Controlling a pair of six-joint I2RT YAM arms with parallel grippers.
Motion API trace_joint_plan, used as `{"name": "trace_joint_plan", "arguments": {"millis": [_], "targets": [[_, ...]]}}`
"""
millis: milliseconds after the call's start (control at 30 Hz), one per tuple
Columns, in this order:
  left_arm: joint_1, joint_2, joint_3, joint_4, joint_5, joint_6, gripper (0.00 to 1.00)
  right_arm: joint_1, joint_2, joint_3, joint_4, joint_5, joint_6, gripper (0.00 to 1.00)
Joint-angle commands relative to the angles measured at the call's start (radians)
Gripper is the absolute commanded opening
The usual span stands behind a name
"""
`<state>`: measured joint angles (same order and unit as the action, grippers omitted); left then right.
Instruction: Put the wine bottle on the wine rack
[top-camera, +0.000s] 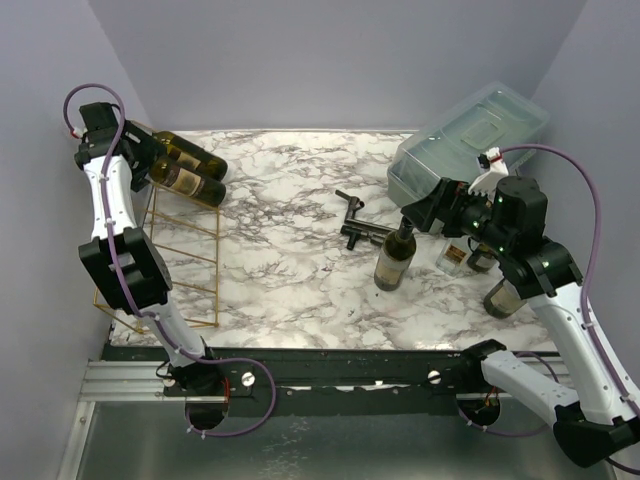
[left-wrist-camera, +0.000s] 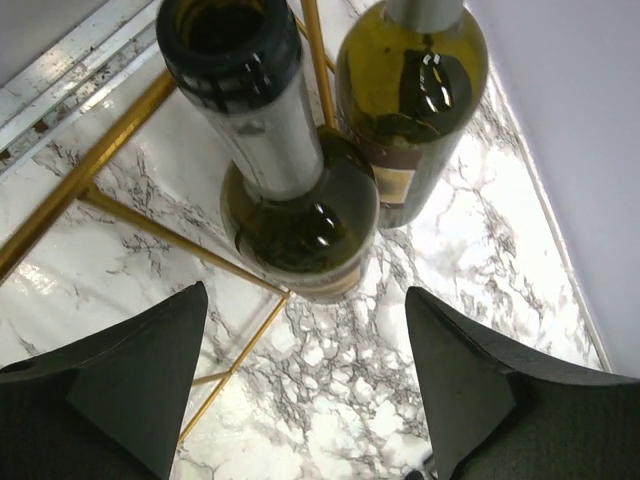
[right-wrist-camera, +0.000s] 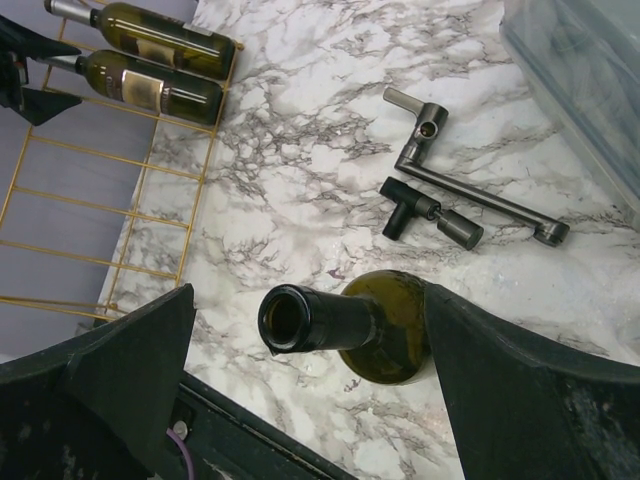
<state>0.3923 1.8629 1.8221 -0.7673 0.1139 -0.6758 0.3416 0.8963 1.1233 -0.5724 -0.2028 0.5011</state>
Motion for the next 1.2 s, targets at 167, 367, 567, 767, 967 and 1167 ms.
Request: {"name": "trace_joint_plan", "arguments": {"millis": [167, 367, 567, 767, 967, 1167], "targets": [[-0.105, -0.235, -0.097, -0.006, 0.098, -0.006, 0.86, 0.006, -0.023, 0.073, -0.081, 0.038, -0.003, 1.00], [-0.340, -0.383, -0.200, 0.013, 0.126, 0.014, 0.99, 0.006, -0.059, 0.072, -0.124, 0.001, 0.047, 1.00], [-0.581, -0.533, -0.333, 0.123, 0.160, -0.009, 0.99, 0.006, -0.115, 0.046, -0.166, -0.018, 0.119, 1.00], [-0.746, -0.594, -0.466, 0.199, 0.208, -0.089, 0.99, 0.007, -0.176, 0.045, -0.200, 0.013, 0.155, 1.00], [-0.909, -0.706, -0.618, 0.320, 0.141, -0.134, 0.99, 0.007, -0.186, 0.066, -0.226, 0.015, 0.172, 1.00], [-1.101, -0.849, -0.858, 0.658, 0.065, -0.182, 0.99, 0.007, -0.199, 0.074, -0.231, 0.019, 0.188, 1.00]]}}
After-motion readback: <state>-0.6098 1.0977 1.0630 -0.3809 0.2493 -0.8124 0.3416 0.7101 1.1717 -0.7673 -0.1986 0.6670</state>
